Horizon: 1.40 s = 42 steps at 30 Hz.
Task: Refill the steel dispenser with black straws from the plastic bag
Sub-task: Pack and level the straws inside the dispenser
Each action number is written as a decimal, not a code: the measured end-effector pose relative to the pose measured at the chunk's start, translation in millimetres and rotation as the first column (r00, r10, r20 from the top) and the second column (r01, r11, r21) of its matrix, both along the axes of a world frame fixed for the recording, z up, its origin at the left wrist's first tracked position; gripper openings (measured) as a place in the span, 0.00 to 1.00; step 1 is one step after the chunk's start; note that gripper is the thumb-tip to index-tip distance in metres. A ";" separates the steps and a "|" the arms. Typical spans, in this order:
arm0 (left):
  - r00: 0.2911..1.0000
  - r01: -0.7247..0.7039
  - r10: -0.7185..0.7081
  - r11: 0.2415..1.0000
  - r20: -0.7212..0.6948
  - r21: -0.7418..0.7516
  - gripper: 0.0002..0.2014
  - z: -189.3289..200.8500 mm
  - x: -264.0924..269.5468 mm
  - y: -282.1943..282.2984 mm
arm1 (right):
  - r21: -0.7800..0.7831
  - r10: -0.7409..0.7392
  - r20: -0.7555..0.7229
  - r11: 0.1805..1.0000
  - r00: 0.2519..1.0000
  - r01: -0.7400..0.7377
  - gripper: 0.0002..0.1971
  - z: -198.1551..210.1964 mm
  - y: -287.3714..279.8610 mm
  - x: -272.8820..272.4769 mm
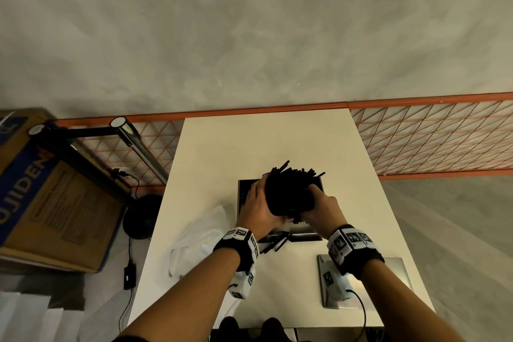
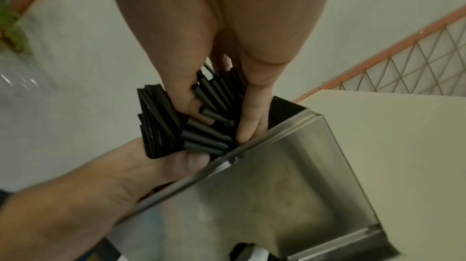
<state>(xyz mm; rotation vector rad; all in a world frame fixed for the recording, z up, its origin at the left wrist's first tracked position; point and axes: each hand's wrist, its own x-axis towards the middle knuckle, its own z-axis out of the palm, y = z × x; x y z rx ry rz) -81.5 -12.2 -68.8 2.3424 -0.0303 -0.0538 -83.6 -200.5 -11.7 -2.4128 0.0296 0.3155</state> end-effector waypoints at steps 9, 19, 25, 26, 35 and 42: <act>0.999 -0.007 0.008 1.000 0.044 -0.012 0.63 -0.2 -5.0 0.0 | 0.155 -0.071 -0.071 0.985 0.995 0.081 0.13 9.2 -0.5 18.8; 0.996 -0.070 0.072 0.997 0.056 -0.031 0.63 0.8 -1.1 -10.0 | 0.290 -0.077 -0.108 0.951 0.991 0.105 0.12 3.1 -8.8 21.3; 0.991 -0.106 0.107 0.994 0.077 -0.008 0.52 -2.9 3.9 -10.8 | 0.169 -0.085 0.112 0.983 0.990 0.065 0.23 1.8 -28.7 3.0; 0.991 -0.107 0.107 0.994 0.075 -0.001 0.51 -3.0 4.7 -10.9 | 0.148 -0.073 0.127 0.988 0.989 0.054 0.24 -0.5 -32.3 0.4; 0.993 -0.091 0.091 0.996 0.079 -0.004 0.46 -6.2 6.9 -9.5 | -0.129 -0.038 0.504 0.985 0.863 0.119 0.07 12.8 -37.4 -20.5; 0.994 -0.073 0.072 0.997 0.080 0.012 0.49 -9.8 6.5 -8.5 | -0.089 0.489 0.256 0.871 0.834 -0.484 0.19 3.2 22.0 -32.2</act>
